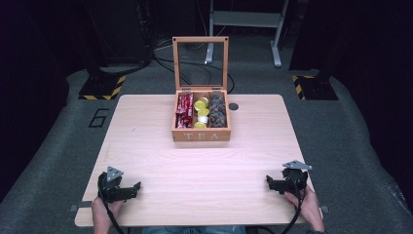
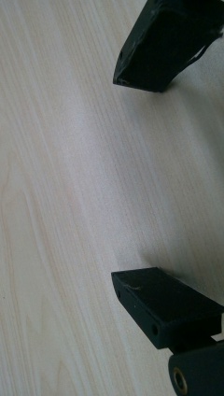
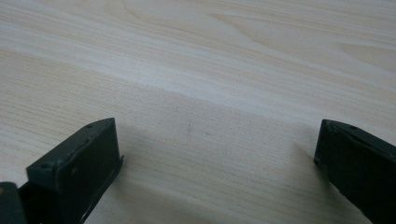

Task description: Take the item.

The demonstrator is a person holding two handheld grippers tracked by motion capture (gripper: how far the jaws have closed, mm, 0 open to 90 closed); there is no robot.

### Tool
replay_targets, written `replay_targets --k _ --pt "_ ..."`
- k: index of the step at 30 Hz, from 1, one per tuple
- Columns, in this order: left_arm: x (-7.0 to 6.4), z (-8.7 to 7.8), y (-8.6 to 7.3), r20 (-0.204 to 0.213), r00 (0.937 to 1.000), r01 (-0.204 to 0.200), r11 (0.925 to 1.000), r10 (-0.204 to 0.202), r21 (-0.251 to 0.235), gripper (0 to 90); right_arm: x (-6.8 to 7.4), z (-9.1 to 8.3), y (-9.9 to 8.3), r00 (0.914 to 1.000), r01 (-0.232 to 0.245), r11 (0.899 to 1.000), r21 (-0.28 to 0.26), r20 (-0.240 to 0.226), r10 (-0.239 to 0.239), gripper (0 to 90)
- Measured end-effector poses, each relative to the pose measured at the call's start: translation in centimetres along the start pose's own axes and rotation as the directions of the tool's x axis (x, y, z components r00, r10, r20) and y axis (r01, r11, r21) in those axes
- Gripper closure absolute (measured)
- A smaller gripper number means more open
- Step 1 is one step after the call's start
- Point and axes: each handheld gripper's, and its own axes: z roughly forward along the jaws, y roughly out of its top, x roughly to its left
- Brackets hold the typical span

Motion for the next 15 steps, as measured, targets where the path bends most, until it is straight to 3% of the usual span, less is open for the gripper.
replay_targets --k 15 --pt "-0.26 0.06 0.10 -0.019 0.9996 0.022 0.9998 -0.022 0.002 6.1 -0.31 0.09 0.10 0.9988 0.039 0.999 -0.004 -0.028 -0.039 0.0"
